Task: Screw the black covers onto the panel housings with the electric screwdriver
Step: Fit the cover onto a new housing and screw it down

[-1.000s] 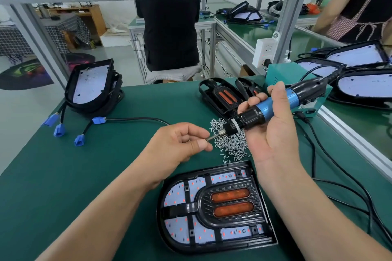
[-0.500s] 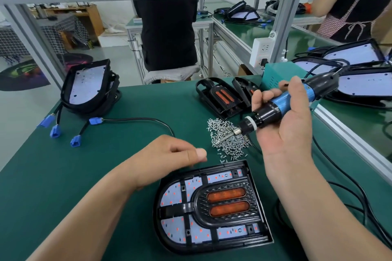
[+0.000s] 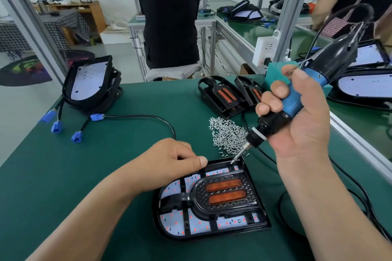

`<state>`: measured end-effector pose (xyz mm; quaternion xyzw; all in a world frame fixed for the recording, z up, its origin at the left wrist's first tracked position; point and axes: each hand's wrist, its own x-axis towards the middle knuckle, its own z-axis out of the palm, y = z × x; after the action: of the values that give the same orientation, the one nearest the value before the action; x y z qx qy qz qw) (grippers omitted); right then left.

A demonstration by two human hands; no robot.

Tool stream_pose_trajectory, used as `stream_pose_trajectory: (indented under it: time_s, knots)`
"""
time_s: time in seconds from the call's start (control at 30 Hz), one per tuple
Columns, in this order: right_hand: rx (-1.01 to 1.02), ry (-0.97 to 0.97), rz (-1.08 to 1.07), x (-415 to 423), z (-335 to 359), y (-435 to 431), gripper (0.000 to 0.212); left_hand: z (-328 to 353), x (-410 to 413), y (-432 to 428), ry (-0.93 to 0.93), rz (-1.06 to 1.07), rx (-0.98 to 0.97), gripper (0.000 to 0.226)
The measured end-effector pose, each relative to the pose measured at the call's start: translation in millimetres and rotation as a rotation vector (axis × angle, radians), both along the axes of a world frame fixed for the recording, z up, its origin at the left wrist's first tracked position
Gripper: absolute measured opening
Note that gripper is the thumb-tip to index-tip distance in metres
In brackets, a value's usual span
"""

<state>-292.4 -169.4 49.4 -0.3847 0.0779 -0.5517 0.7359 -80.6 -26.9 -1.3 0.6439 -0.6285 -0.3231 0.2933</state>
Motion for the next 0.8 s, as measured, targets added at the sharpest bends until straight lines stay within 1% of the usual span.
stream_pose_trajectory:
  time_s: [0.3, 0.67, 0.8]
  knots:
    - [-0.112, 0.069, 0.058, 0.8, -0.5, -1.2, 0.013, -3.6, 0.3, -0.7, 0.015, 0.03, -0.021, 0.059]
    - [-0.121, 0.1, 0.083, 5.1, -3.8, -1.2, 0.01, -6.8, 1.7, -1.2, 0.005, 0.03, -0.035, 0.057]
    - [-0.152, 0.127, 0.093, 7.2, -4.8, 0.7, 0.016, -10.2, 2.5, -1.5, -0.012, 0.037, -0.041, 0.057]
